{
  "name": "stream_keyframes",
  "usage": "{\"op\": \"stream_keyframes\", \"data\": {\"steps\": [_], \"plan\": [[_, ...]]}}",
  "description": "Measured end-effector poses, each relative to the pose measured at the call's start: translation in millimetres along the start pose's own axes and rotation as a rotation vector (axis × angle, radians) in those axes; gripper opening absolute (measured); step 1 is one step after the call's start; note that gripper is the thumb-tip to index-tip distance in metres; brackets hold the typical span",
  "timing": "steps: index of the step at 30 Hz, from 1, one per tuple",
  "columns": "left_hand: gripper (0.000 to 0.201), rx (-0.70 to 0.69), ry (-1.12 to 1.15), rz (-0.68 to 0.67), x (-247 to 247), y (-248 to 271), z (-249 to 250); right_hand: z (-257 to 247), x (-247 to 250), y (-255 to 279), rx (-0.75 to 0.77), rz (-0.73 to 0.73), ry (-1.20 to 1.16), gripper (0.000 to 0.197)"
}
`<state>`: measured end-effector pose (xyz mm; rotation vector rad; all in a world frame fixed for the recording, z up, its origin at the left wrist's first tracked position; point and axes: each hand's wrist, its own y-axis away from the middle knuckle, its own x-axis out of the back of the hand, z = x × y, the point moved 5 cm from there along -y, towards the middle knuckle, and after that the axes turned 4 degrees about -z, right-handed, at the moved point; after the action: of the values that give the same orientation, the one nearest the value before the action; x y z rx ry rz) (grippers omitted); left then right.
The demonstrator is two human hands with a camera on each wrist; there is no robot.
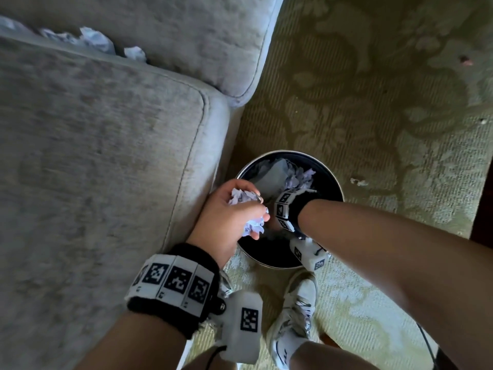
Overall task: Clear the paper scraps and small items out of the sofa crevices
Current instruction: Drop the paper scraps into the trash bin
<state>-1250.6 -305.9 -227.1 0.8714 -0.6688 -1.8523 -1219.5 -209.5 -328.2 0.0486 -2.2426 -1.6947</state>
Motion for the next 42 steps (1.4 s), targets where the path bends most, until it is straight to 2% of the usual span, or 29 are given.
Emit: {"op": "stream_keyframes", "data": {"steps": [1, 3, 5, 7, 9, 11, 14, 16, 17, 18, 19, 21, 23, 26, 28, 30, 35, 38, 42], "plan": [[0.022, -0.002, -0.002, -0.002, -1, 0, 0, 3, -3, -5, -0.063, -0.038, -0.011, 0.064], [0.022, -0.001, -0.006, -0.005, -1, 1, 1, 4, -7, -2, -0.068, -0.087, 0.011, 0.067], [0.023, 0.007, -0.013, 0.003, -1, 0, -1, 2, -4, 4, -0.106, -0.094, -0.003, 0.061], [0.025, 0.020, -0.022, 0.007, -3, 2, -1, 3, 6, 18, -0.118, 0.009, -0.167, 0.046], [0.026, 0.018, -0.032, 0.009, -6, 6, 2, 4, 21, 32, -0.085, 0.187, -0.353, 0.022], [0.026, 0.026, -0.036, 0.007, -7, 12, 4, 14, 28, 49, -0.102, 0.355, -0.522, 0.031], [0.024, 0.030, -0.031, -0.006, -12, 30, 14, 17, 34, 95, -0.043, 0.542, -0.853, 0.016], [0.020, 0.023, 0.002, 0.006, -18, 43, 25, 13, 32, 120, 0.073, 0.566, -1.174, 0.013], [0.017, 0.028, 0.010, 0.023, -21, 48, 30, 10, 31, 132, 0.111, 0.561, -1.289, 0.010], [0.021, 0.044, 0.038, 0.041, -24, 54, 35, 7, 32, 146, 0.143, 0.568, -1.344, 0.005], [0.032, 0.080, 0.068, 0.061, -25, 56, 38, 4, 34, 158, 0.156, 0.584, -1.348, 0.003], [0.047, 0.164, 0.175, 0.078, -26, 60, 42, -2, 33, 177, 0.153, 0.674, -1.365, 0.016], [0.039, 0.180, 0.227, 0.115, -29, 67, 50, -8, 28, 189, 0.152, 0.769, -1.467, 0.024], [0.003, 0.125, 0.145, 0.085, -35, 73, 60, -20, 19, 203, 0.103, 0.811, -1.507, 0.017], [0.016, 0.065, 0.057, 0.059, -41, 75, 63, -26, 18, 213, 0.046, 0.830, -1.383, 0.027], [0.007, 0.066, 0.069, 0.061, -42, 73, 63, -29, 18, 218, 0.041, 0.853, -1.326, 0.032], [0.004, 0.002, 0.094, 0.075, -48, 60, 56, -25, 11, 214, 0.107, 0.841, -1.379, 0.027], [0.014, -0.016, 0.104, 0.037, -57, 55, 52, -23, 4, 215, 0.157, 0.864, -1.423, 0.041], [0.029, 0.050, 0.119, 0.019, -56, 48, 38, -24, -1, 216, 0.162, 0.896, -1.280, 0.047]]}}
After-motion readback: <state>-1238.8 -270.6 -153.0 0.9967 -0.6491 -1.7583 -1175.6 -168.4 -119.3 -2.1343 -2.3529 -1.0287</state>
